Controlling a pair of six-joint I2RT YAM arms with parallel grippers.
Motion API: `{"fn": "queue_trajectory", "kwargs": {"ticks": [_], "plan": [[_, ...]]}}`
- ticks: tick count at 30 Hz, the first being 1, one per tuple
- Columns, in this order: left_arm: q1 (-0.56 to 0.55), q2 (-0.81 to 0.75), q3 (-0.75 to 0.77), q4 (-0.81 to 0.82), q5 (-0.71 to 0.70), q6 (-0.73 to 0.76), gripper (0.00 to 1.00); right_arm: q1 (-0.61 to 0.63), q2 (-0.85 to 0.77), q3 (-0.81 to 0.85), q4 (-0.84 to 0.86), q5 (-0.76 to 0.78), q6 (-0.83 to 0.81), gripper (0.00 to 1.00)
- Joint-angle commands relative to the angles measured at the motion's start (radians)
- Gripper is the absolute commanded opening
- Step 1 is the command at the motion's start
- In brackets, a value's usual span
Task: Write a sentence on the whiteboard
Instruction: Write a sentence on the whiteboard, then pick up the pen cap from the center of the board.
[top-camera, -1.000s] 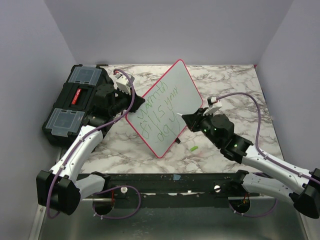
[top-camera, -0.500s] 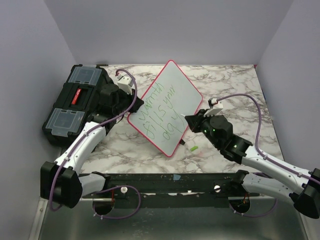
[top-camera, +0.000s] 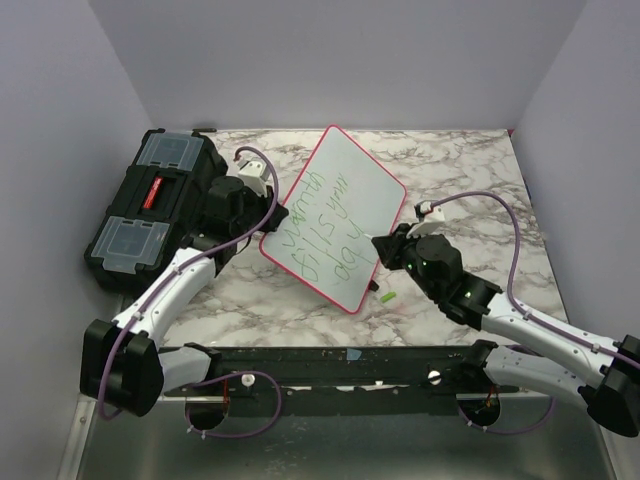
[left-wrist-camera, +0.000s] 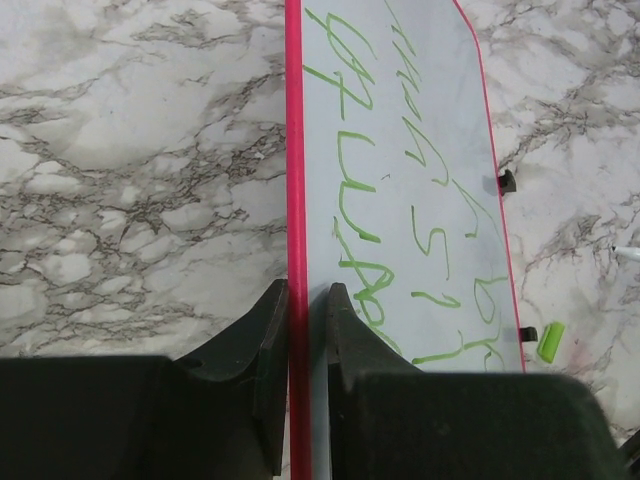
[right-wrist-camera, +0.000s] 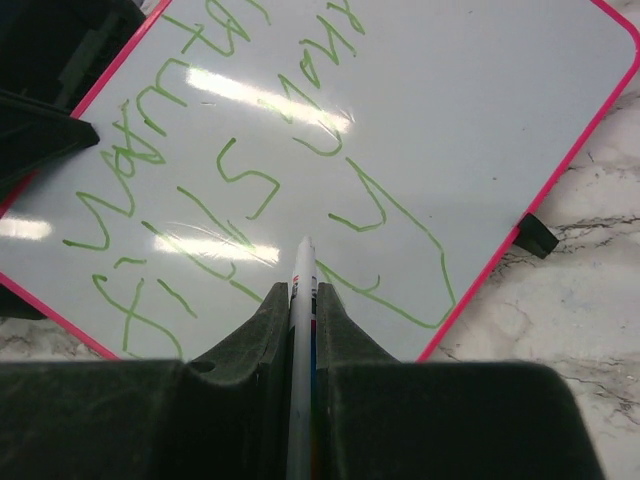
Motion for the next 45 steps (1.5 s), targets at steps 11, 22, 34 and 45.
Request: {"fn": "queue_trajectory", "kwargs": {"ticks": [11, 22, 34, 45], "plan": [[-0.063, -0.069, -0.124, -0.071, -0.088, 0.047, 0.00, 0.007, 0.014, -0.029, 0.020, 0.040, 0.012, 0.01], [-0.068, -0.055, -0.100, -0.083, -0.098, 0.041, 0.09, 0.007, 0.024, -0.037, 0.026, 0.037, 0.014, 0.01], [-0.073, -0.065, -0.063, -0.097, -0.095, 0.028, 0.29, 0.007, 0.029, -0.038, 0.033, 0.031, 0.018, 0.01], [-0.074, -0.078, -0.020, -0.122, -0.120, 0.037, 0.45, 0.007, 0.026, -0.041, 0.033, 0.030, 0.016, 0.01]]}}
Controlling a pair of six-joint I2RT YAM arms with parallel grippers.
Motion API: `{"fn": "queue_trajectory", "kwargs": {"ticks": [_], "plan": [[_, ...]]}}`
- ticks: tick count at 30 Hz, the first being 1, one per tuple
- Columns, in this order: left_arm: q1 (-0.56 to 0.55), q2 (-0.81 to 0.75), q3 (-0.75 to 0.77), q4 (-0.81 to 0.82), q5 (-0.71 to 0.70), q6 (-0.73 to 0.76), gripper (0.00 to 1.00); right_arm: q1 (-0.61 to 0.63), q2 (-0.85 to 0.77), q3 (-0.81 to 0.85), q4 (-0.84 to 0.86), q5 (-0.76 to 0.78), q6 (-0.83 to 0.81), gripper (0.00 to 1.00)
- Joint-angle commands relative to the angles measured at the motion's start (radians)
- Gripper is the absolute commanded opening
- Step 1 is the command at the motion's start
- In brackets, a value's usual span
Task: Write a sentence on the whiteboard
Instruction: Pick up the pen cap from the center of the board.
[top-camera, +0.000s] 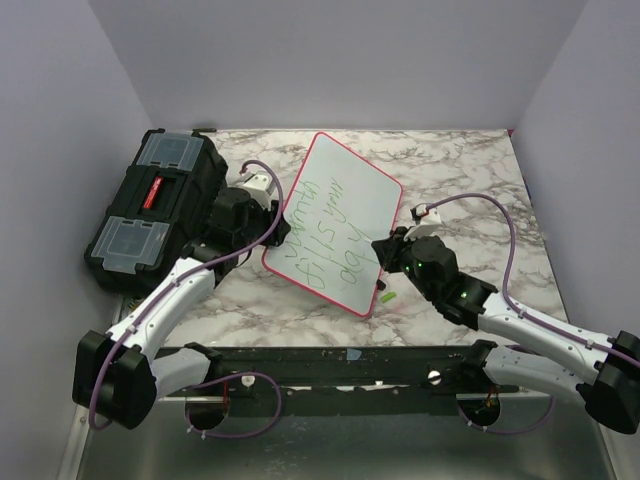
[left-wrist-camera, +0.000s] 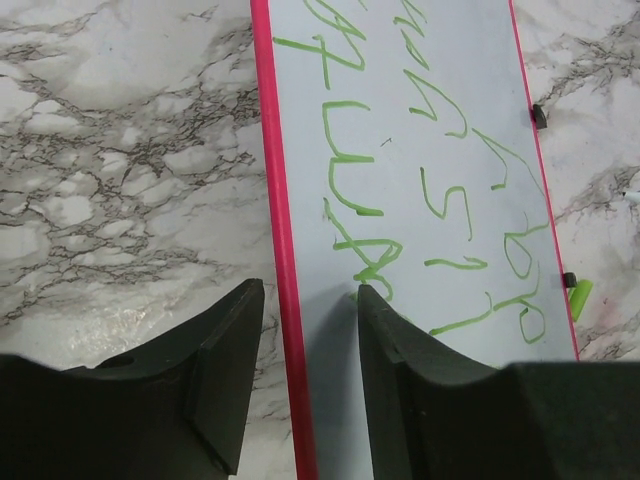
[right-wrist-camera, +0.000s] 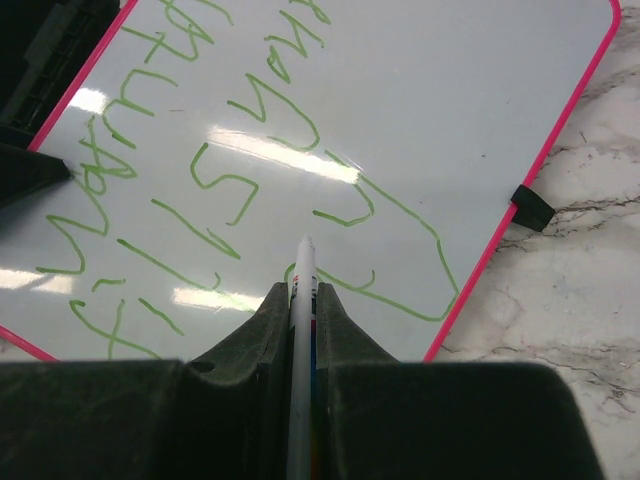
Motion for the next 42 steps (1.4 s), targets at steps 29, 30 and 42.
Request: {"fn": "queue_trajectory", "kwargs": {"ticks": [29, 30, 42], "plan": [[-0.364, 0.000, 0.182, -0.121, -0.073, 0.015, 0.60, -0.104, 0.154, 0.298, -0.065, 0.102, -0.106, 0.01], [-0.382, 0.016, 0.188, -0.118, -0.081, 0.014, 0.59, -0.112, 0.155, 0.307, -0.064, 0.110, -0.108, 0.01], [-0.547, 0.251, 0.248, 0.022, -0.032, -0.124, 0.44, -0.143, 0.138, 0.381, -0.120, 0.180, -0.121, 0.01]]}}
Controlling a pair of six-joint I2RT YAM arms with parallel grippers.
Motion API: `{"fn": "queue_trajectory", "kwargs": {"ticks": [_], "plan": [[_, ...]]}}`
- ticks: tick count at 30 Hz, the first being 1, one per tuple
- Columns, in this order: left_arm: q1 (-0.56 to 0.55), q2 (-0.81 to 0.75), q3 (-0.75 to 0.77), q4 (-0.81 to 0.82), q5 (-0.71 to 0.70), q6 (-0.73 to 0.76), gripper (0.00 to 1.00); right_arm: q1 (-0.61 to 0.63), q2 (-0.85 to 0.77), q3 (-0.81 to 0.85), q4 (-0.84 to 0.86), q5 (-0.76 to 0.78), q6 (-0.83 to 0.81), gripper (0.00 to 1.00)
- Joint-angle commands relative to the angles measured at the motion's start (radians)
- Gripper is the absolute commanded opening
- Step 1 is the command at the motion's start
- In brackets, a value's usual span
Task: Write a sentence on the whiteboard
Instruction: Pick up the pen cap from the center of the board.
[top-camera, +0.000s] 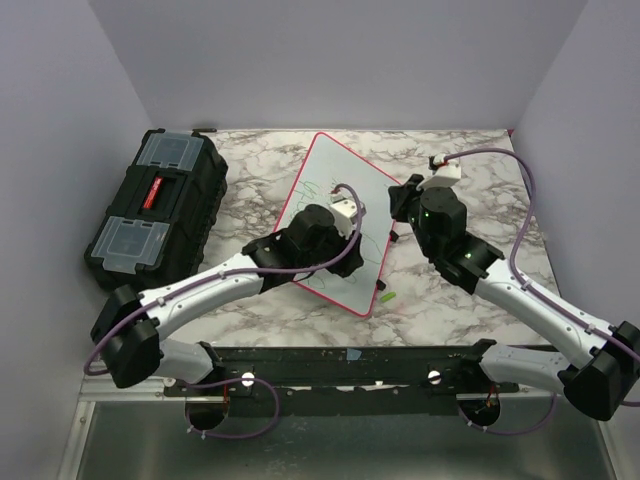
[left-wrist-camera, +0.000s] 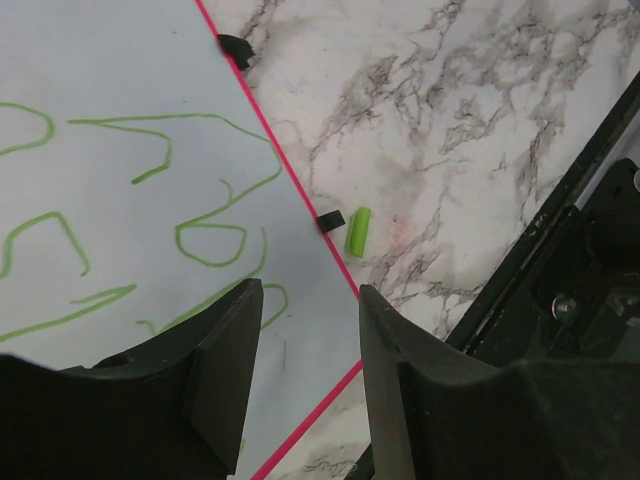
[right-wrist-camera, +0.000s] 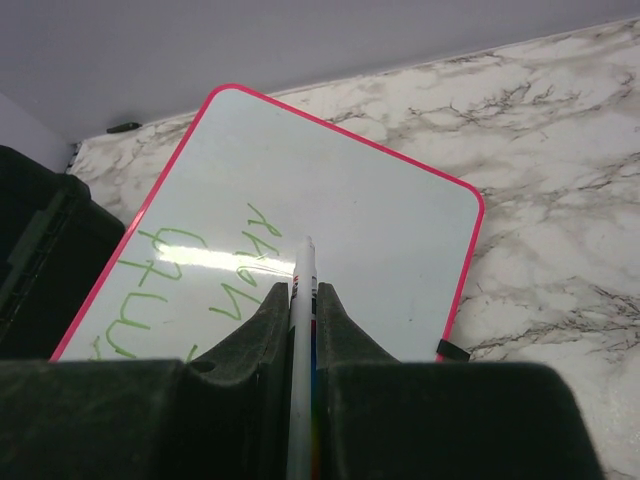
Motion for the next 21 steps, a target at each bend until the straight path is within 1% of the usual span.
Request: {"fn": "queue_trajectory", "kwargs": {"ticks": [1, 8, 14, 15, 21], "plan": [[-0.081, 0.114, 0.085, 0.052, 0.022, -0.037, 0.44, -0.007, -0.015, 0.028, -0.048, 0.053, -0.012, 0.01], [-0.168, 0.260, 0.163, 0.043, 0.042, 0.015, 0.44, -0.008, -0.060, 0.045, -0.076, 0.121, -0.011, 0.01], [-0.228, 0.385, 0.271, -0.042, 0.016, 0.067, 0.44, -0.008, -0.099, 0.080, -0.078, 0.204, -0.012, 0.01], [-0.247, 0.441, 0.320, -0.076, -0.006, 0.077, 0.45, -0.008, -0.118, 0.096, -0.068, 0.243, -0.026, 0.01], [-0.269, 0.499, 0.352, -0.115, -0.038, 0.100, 0.46, -0.008, -0.140, 0.123, -0.043, 0.274, -0.062, 0.01]]}}
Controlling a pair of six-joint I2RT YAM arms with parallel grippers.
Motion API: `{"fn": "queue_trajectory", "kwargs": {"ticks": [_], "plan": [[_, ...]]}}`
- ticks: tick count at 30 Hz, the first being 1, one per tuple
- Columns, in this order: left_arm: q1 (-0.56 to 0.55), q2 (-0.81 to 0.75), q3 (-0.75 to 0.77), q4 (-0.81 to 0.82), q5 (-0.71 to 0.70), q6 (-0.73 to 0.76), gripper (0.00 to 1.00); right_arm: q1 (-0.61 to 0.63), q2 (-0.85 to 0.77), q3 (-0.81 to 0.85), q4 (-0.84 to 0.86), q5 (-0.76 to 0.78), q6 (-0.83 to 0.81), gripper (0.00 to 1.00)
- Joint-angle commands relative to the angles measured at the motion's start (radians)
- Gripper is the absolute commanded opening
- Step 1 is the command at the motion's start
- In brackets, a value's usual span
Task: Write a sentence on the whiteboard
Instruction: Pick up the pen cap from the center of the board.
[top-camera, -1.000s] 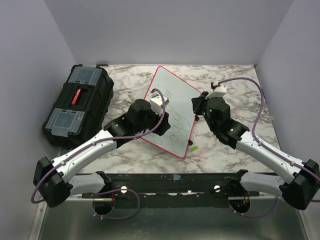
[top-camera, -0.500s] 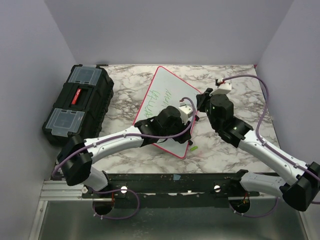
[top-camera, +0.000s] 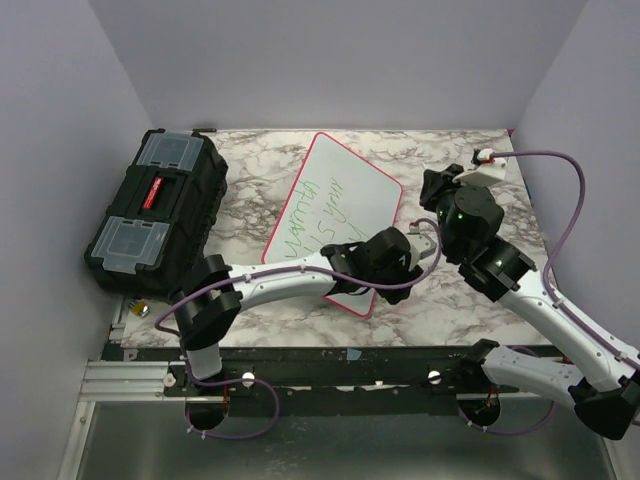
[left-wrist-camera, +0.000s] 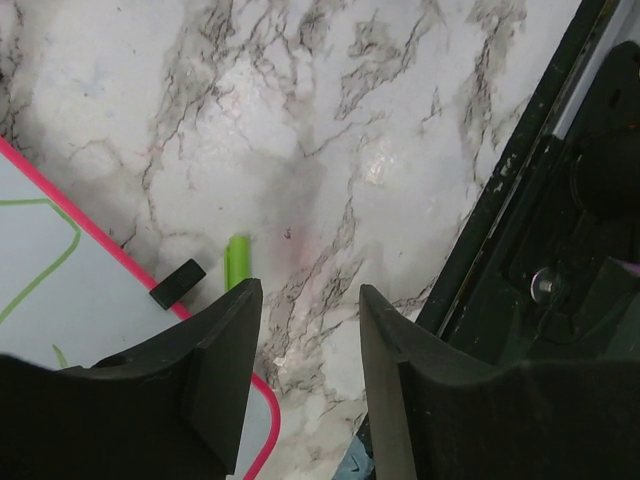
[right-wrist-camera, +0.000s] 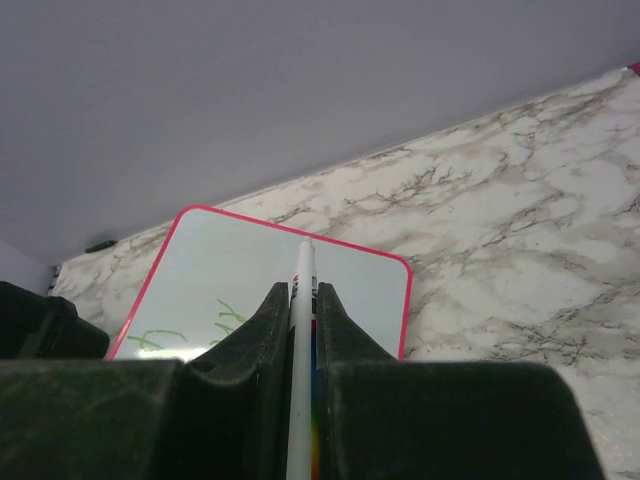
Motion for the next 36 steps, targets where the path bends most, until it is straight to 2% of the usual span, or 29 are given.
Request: {"fn": "queue_trajectory", "kwargs": {"ticks": [1, 9, 18, 29, 36], "plan": [[-0.026, 0.051, 0.036, -0.081, -0.051, 0.042, 0.46, -0.002, -0.021, 0.057, 0.025, 0.073, -0.039, 0.01], [-0.039, 0.101, 0.058, -0.107, -0.077, 0.094, 0.50, -0.002, -0.024, 0.072, 0.048, 0.048, -0.049, 0.01], [-0.045, 0.185, 0.147, -0.180, -0.079, 0.136, 0.50, -0.002, -0.039, 0.069, 0.048, 0.024, -0.046, 0.01], [-0.047, 0.256, 0.178, -0.234, -0.166, 0.149, 0.50, -0.002, -0.052, 0.073, 0.045, -0.004, -0.039, 0.01], [-0.047, 0.297, 0.200, -0.256, -0.170, 0.153, 0.49, -0.002, -0.050, 0.068, 0.045, -0.011, -0.037, 0.01]]}}
